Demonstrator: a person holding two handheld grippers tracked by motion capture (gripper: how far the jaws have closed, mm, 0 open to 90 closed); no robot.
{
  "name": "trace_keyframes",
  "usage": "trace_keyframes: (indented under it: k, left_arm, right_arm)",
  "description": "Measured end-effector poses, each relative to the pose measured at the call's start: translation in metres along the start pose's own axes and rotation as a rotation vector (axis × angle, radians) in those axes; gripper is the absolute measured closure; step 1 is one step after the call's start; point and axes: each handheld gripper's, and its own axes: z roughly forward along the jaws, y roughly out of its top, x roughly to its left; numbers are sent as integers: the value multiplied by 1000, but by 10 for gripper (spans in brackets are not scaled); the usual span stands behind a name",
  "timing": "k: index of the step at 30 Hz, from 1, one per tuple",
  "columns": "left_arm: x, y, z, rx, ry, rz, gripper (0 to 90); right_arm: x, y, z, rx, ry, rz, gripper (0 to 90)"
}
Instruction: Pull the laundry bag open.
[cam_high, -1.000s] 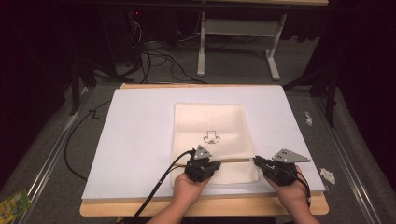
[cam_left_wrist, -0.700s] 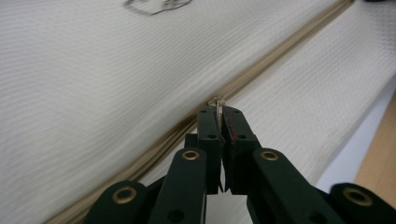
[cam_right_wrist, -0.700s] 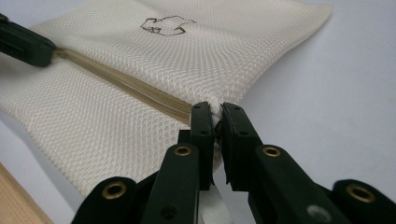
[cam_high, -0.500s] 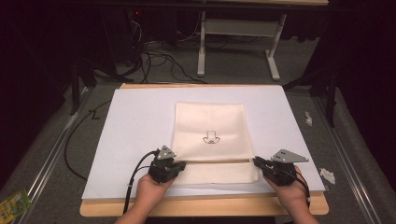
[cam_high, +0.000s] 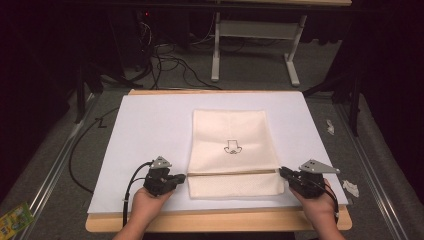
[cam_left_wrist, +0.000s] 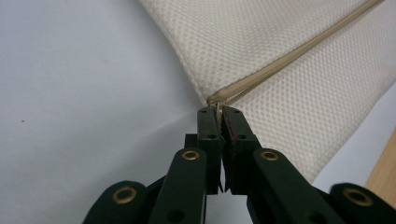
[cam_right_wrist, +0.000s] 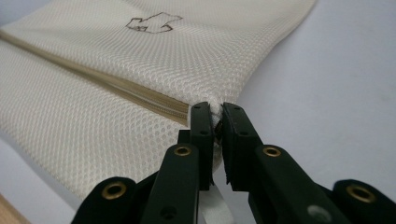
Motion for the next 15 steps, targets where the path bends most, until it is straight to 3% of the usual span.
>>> trace_keyframes:
  k: [3,6,9,12,15]
  left_arm:
    - [1,-1,-2,-9,-7,-11,871]
    - [-4,-1,-5,-24,11,36,864]
    - [-5,0,-11,-72,18,34,839]
    - [-1,0,-17,-123,26,28,714]
    - [4,-1,-24,-191,106,54,519]
  right_arm:
    - [-2,-1,0,7,7,6,846]
    - [-2,-2,0,3,8,5,842]
    - [-4,-4,1,-4,14,1,802]
    - [-4,-7,1,-5,26,23,663]
    - [-11,-4,-3,-55,31,31,488]
